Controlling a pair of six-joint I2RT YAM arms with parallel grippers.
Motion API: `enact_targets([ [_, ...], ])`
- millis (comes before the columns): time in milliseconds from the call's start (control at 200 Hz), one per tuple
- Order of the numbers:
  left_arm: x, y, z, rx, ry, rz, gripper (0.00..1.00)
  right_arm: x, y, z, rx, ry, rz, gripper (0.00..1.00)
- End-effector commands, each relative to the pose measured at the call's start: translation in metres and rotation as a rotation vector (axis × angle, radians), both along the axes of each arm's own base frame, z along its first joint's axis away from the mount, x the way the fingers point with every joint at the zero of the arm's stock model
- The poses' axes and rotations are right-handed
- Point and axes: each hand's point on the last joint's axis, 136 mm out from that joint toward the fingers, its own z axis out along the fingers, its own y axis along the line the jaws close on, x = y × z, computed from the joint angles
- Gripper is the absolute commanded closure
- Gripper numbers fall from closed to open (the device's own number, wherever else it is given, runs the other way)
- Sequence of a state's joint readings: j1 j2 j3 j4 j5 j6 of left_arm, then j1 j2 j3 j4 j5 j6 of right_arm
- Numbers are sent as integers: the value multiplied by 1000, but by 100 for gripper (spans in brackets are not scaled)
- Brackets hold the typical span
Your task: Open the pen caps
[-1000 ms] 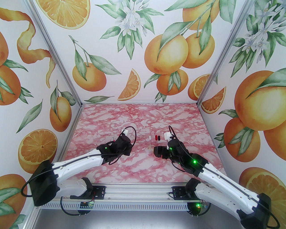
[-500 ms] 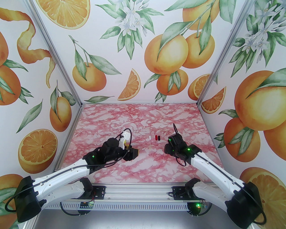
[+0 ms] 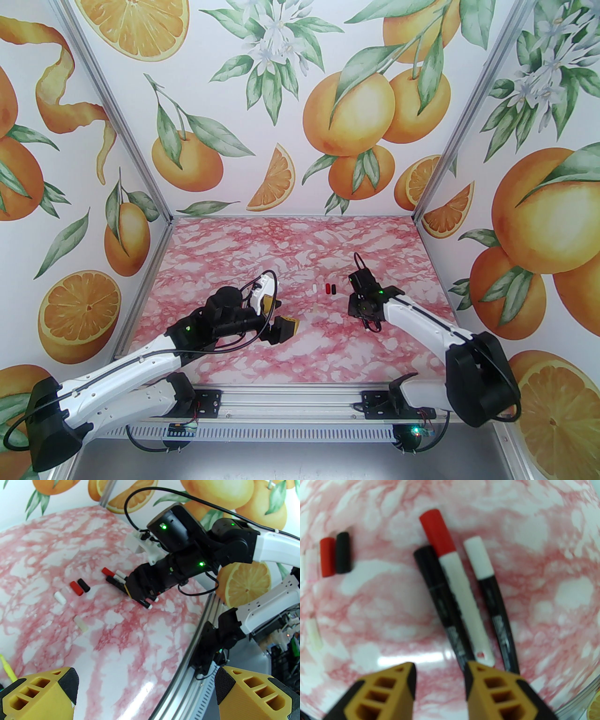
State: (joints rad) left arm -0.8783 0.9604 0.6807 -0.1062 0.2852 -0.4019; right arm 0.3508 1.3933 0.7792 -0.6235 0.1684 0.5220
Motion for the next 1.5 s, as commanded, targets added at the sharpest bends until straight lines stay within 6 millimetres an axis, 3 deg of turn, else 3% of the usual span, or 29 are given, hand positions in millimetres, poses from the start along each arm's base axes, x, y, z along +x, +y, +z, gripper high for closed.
enact_targets([
  [0, 5, 3, 9, 8, -17, 32, 0, 17, 0, 5, -2, -32, 13, 64],
  [300, 6, 3, 6, 12, -8, 40, 0, 23, 1, -15, -1, 14, 16, 66],
  [1491, 8, -1, -4, 14, 0, 36, 0, 30, -4, -22, -37, 27, -18, 68],
])
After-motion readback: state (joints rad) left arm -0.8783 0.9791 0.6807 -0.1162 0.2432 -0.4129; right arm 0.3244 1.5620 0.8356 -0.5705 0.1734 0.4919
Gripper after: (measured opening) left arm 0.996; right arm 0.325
